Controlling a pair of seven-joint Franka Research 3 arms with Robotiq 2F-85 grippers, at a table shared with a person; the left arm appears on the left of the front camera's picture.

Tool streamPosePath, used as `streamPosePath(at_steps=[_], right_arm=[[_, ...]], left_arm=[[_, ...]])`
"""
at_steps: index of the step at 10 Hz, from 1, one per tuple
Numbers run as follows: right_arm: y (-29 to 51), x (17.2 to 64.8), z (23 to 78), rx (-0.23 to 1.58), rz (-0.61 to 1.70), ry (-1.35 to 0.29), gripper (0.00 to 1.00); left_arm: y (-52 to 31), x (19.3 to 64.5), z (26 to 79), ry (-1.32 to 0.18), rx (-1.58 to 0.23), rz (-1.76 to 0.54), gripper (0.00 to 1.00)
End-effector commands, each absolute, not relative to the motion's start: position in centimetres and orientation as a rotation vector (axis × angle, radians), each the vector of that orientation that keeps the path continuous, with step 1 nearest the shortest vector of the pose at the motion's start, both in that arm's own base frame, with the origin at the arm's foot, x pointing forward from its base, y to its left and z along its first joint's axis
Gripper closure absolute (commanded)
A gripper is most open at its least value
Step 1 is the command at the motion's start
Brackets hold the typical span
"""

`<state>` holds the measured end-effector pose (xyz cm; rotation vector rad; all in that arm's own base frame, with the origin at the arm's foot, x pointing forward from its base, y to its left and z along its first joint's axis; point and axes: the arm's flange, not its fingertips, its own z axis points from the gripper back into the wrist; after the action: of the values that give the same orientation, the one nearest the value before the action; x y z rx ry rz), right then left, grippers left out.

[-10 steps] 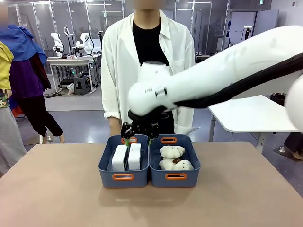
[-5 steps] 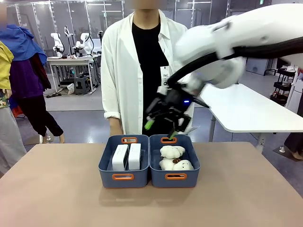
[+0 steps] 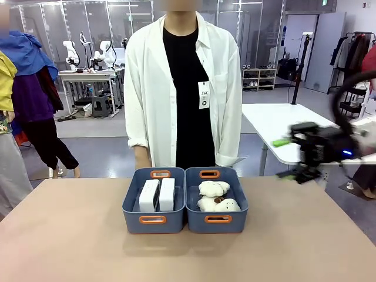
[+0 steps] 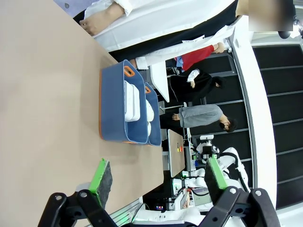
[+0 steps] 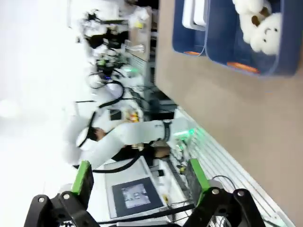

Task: Sort the digital clocks into the basket.
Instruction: Pick up the Digital clock from the table and place it into the empty Plastic storage basket.

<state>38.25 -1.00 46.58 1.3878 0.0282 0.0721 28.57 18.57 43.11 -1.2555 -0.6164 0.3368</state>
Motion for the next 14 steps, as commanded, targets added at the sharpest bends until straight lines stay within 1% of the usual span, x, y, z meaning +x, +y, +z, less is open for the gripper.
streamPosePath(at_steps=[1,2,3,4,5,6,7,14], right_arm=[[-6.9,34.0,45.2,1.419,-0.010,-0.009,0.00],[-10.8,31.0,44.5,1.478,-0.101,-0.067,0.00],[-13.4,29.0,43.8,1.512,-0.203,-0.111,0.00],[-14.7,27.9,43.7,1.528,-0.255,-0.159,0.00],[-14.8,28.0,44.2,1.527,-0.255,-0.204,0.00],[-13.6,30.0,44.3,1.500,-0.279,-0.173,0.00],[-16.5,27.5,43.2,1.518,-0.248,-0.166,0.00],[-16.5,27.5,43.2,1.518,-0.248,-0.166,0.00]], left_arm=[[18.8,28.4,43.3,-0.630,-1.267,0.320,0.00],[18.8,28.4,43.3,-0.630,-1.267,0.320,0.00],[18.8,28.4,43.3,-0.630,-1.267,0.320,0.00],[18.8,28.4,43.3,-0.630,-1.267,0.320,0.00],[18.8,28.4,43.3,-0.630,-1.267,0.320,0.00],[18.8,28.4,43.3,-0.630,-1.267,0.320,0.00],[18.8,28.4,43.3,-0.630,-1.267,0.320,0.00],[18.8,28.4,43.3,-0.630,-1.267,0.320,0.00]])
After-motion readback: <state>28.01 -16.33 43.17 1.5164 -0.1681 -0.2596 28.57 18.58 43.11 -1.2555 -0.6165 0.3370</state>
